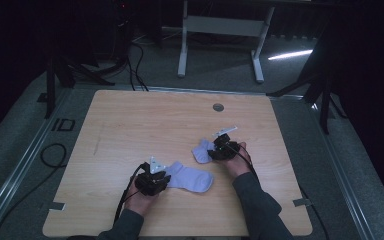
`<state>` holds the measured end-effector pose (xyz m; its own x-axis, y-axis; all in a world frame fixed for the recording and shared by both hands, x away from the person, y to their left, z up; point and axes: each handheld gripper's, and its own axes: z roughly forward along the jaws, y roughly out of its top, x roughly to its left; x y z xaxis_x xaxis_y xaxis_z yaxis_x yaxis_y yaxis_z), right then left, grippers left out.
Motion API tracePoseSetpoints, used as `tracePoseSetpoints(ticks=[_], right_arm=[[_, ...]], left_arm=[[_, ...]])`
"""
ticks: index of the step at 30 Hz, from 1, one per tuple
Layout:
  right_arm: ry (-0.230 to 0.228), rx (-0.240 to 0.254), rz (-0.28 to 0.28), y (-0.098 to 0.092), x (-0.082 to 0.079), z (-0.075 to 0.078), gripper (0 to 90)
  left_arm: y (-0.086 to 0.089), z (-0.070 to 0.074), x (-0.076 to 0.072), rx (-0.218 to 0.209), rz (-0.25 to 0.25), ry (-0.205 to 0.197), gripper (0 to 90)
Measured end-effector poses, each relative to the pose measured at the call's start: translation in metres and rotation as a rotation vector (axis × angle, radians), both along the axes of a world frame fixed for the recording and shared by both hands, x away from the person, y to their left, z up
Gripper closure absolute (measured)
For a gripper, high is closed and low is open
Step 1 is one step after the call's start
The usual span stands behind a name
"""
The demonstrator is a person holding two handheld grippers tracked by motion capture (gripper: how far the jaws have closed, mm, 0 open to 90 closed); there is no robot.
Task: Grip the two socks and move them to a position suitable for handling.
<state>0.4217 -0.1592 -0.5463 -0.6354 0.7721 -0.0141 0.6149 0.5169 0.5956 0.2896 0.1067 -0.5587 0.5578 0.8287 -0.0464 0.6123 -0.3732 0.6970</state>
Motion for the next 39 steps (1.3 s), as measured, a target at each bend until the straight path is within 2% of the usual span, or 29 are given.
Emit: tracePoseSetpoints(ticks=[11,19,30,39], right_arm=[[0.001,0.001,0.004,0.009,-0.004,0.001,85.1],[0.039,0.074,-0.012,0.006,-0.002,0.001,86.5],[0.002,0.126,0.014,0.009,-0.016,0.023,86.5],[-0.048,0.153,0.051,0.011,-0.034,0.044,86.3]], left_arm=[[0.002,0.001,-0.006,-0.002,0.007,0.018,71.3],[0.002,0.002,-0.011,-0.011,0.014,0.033,70.6],[0.001,0.003,-0.013,-0.015,0.016,0.031,68.2],[0.011,0.01,-0.013,-0.034,0.042,-0.006,67.8]])
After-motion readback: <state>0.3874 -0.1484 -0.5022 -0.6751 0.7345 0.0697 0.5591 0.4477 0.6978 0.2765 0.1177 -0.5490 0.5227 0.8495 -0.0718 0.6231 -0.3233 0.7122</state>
